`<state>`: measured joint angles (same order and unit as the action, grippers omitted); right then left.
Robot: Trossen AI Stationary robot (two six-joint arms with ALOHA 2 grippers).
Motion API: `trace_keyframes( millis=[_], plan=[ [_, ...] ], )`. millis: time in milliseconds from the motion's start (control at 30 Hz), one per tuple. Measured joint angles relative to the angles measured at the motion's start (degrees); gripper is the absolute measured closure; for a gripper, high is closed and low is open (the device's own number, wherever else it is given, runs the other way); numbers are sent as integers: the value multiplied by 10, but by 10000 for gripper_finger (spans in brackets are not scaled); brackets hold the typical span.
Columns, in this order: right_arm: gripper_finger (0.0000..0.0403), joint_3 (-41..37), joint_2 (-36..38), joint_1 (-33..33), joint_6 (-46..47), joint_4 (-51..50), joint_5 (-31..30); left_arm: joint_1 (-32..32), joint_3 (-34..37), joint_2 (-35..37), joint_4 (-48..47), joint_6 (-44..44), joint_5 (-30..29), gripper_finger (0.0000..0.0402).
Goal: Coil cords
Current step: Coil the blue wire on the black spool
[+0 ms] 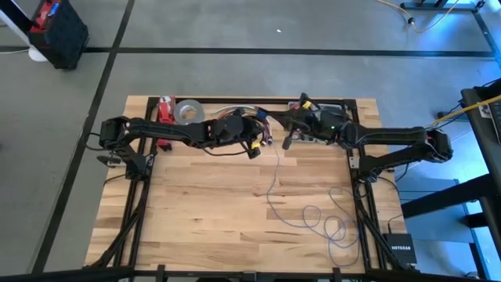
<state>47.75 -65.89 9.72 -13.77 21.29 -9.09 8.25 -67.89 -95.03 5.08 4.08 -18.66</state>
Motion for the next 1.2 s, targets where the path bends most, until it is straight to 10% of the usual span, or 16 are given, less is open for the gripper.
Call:
trace_keyframes(
  millis=[1200],
  plan=[
    [400,-1,152,0,-15,-62,12,3,1,-1,-21,9,0,400]
  ],
)
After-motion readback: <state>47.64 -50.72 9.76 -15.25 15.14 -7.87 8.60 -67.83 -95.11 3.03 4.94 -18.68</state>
